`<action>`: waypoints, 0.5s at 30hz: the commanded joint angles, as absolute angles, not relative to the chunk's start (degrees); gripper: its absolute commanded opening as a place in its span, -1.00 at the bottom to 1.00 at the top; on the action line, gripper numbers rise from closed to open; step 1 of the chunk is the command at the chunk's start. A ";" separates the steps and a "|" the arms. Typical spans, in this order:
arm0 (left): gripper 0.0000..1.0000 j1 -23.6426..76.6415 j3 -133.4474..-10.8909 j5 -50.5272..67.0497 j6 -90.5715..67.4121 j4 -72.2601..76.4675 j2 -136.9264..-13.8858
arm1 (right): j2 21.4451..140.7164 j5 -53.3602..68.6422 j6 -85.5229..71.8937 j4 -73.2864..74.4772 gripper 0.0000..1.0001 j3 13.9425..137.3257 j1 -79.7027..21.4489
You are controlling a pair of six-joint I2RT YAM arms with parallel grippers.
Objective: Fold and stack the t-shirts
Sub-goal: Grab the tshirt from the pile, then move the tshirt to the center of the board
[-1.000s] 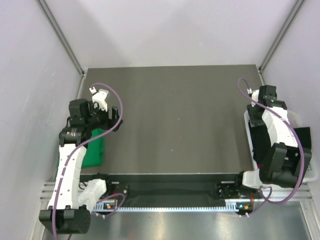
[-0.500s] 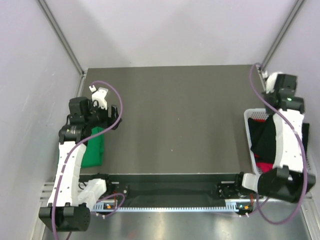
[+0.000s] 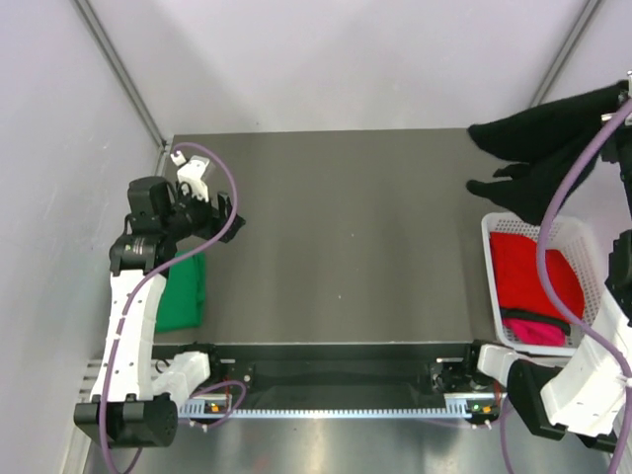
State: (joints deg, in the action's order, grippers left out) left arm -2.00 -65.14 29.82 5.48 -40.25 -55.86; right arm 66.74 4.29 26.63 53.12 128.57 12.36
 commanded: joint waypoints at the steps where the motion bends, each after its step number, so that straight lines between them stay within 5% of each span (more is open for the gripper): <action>1: 0.54 -2.20 -67.59 31.99 4.39 -38.23 -55.90 | 66.20 23.23 23.83 43.09 -1.00 129.74 11.78; 11: 0.47 -2.20 -65.39 31.64 5.45 -38.41 -53.44 | 67.32 41.30 -3.82 23.82 -1.00 124.28 11.78; 15: 0.41 -2.20 -64.43 33.83 5.89 -38.41 -52.74 | 71.88 43.59 -7.21 23.28 -1.00 111.23 9.85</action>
State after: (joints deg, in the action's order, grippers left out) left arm -2.00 -65.41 30.98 5.13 -40.29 -54.13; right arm 66.19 39.59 -0.01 27.24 118.85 11.49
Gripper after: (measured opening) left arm 0.714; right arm 0.010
